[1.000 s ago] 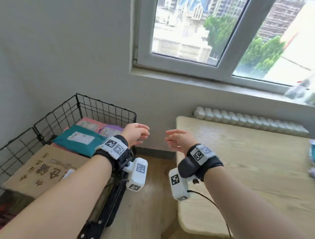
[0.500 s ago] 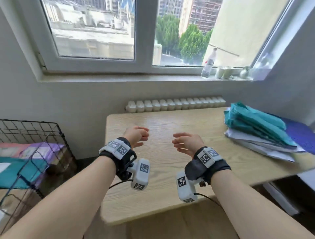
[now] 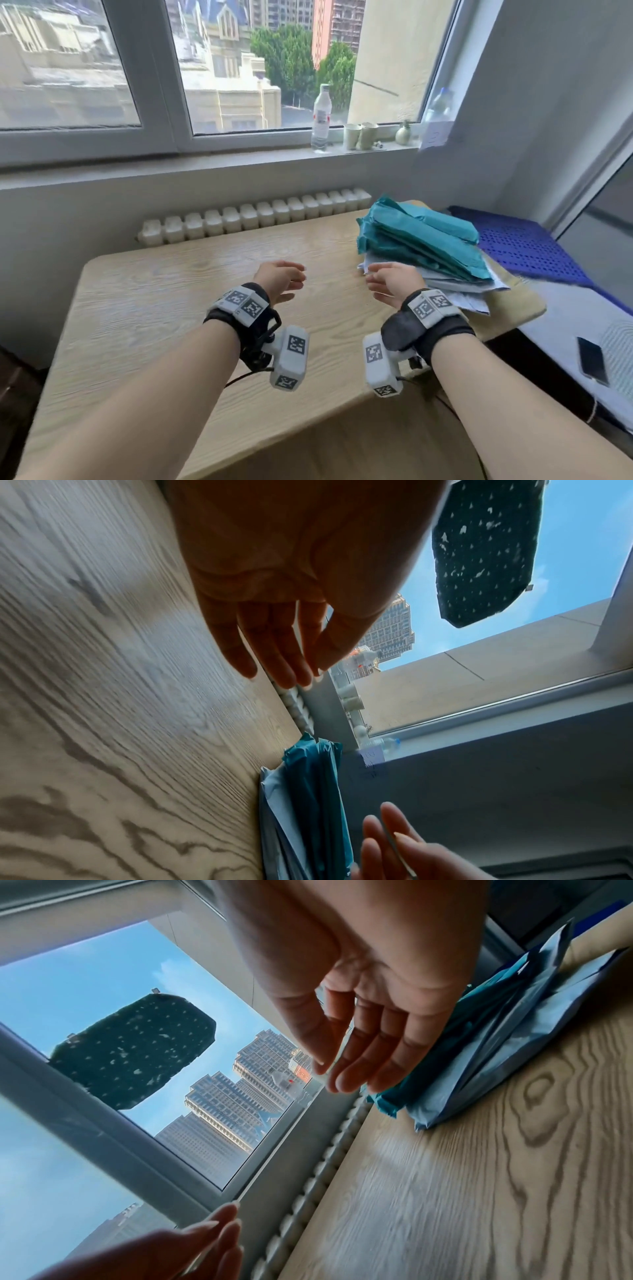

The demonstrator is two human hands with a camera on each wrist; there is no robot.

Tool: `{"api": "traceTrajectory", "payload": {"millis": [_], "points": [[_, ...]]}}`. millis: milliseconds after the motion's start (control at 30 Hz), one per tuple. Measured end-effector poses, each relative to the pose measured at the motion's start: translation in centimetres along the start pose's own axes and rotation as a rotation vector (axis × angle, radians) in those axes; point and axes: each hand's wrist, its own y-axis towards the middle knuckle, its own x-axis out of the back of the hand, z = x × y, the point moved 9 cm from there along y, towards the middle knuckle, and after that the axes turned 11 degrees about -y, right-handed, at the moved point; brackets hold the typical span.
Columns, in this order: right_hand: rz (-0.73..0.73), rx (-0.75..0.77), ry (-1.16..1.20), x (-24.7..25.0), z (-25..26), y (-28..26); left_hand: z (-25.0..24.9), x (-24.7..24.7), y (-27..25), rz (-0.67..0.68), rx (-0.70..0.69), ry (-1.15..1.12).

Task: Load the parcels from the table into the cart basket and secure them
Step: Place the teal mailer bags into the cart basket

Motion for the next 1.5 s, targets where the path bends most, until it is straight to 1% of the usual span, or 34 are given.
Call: {"api": "traceTrajectory", "payload": {"millis": [167,300,400,533,667,767,867,967,1067,1233,1367,1500], "points": [[-0.064,-0.012,0.011,2.7,0.8,5.8,-1.7,-3.0,5.1,-0.008,0.004,-0.001],[-0.078,-0.019,-0.037,4.1,2.3,11.1,-3.3,-6.0,10.4,0.004,0.027,-0.071],[-0.116,-0.014,-0.083,5.8,3.7,15.9,-4.1,-8.3,14.3,0.022,0.060,-0.119],[-0.154,-0.066,-0.140,7.3,3.4,21.5,-3.9,-9.2,18.6,-0.014,0.112,-0.148],[-0.106,-0.100,-0.292,7.6,2.0,25.6,-3.4,-9.7,21.5,-0.053,0.144,-0.165],[-0.084,-0.075,-0.493,8.4,1.8,27.8,-2.9,-10.5,22.9,-0.073,0.160,-0.154],[-0.112,-0.048,-0.637,10.2,2.9,29.0,-2.8,-11.2,23.6,-0.116,0.167,-0.156],[-0.063,-0.043,-0.679,11.2,4.4,29.9,-3.4,-11.7,23.7,-0.159,0.163,-0.170],[-0.022,-0.001,-0.642,12.0,6.8,30.4,-4.5,-12.7,23.7,-0.199,0.143,-0.179],[0.028,0.167,-0.548,12.9,12.6,30.1,-6.2,-15.3,24.0,-0.214,0.109,-0.177],[0.055,0.240,-0.455,13.3,16.6,28.8,-7.6,-16.7,24.0,-0.222,0.074,-0.157],[0.101,0.258,-0.368,12.8,19.9,27.3,-10.0,-16.1,23.5,-0.272,-0.001,-0.183]]}}
